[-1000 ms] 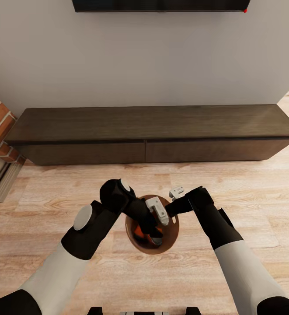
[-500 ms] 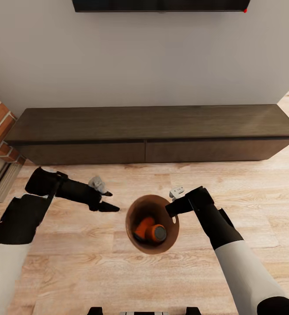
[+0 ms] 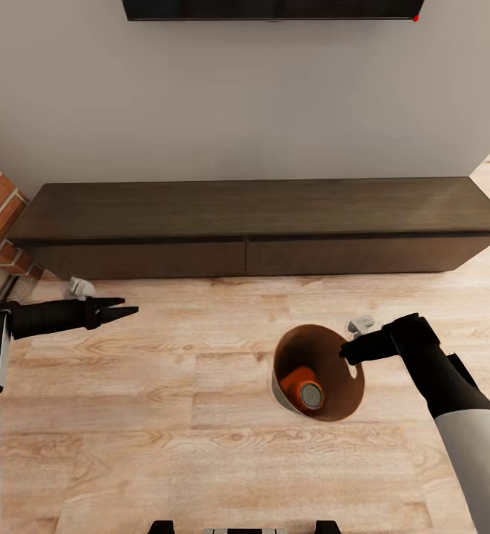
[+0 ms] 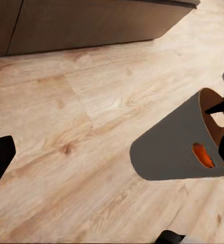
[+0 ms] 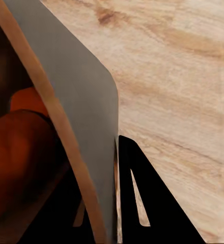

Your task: Put the three can of soda from the living room inside the tash can in the kitchen.

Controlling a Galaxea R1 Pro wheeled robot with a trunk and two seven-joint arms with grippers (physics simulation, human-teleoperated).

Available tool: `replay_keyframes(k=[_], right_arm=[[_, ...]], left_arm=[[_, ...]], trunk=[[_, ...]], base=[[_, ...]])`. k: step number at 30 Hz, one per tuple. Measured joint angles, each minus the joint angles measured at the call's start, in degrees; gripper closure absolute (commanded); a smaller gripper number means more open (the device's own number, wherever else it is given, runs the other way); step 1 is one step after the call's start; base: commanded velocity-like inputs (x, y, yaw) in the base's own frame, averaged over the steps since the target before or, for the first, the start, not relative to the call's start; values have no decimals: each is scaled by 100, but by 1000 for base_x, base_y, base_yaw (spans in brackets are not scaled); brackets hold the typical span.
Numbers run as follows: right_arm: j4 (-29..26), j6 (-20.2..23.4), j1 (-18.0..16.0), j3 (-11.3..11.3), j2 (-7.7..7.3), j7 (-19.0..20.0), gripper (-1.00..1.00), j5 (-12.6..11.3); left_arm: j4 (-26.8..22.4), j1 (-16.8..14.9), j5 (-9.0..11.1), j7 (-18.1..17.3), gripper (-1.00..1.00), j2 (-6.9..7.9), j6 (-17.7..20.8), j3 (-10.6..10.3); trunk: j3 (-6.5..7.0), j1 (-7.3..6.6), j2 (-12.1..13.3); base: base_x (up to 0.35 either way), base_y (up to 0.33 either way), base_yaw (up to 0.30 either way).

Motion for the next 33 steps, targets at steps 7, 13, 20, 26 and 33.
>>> replay_keyframes(k=[7,13,20,26,33], right_arm=[[-20,-816,59,-278,-650,425,100,-96],[-24,-2363,594,-1361,-799,984,100,2],[-171,-3204,1172,-2407,-788,1232,100,-124],[-387,-4205,1904,-3249,-665,1239,100,-98],[-541,-4472,2095,-4261,-443,1235,100,-153]], left_arm=[[29,436,-17,1018,-100,-110,-545,22],[341,660,-23,1718,-100,-305,-1096,1],[945,1149,-25,2672,-100,-479,-2212,-16],[1896,1444,-23,3540,-100,-690,-3539,-17],[3146,1615,-17,4656,-100,-805,-5119,-12]], trunk=[[0,0,0],[-1,0,0],[-1,0,0],[-1,0,0],[-1,0,0]], base=[[0,0,0],[0,0,0],[0,0,0],[0,0,0],[0,0,0]])
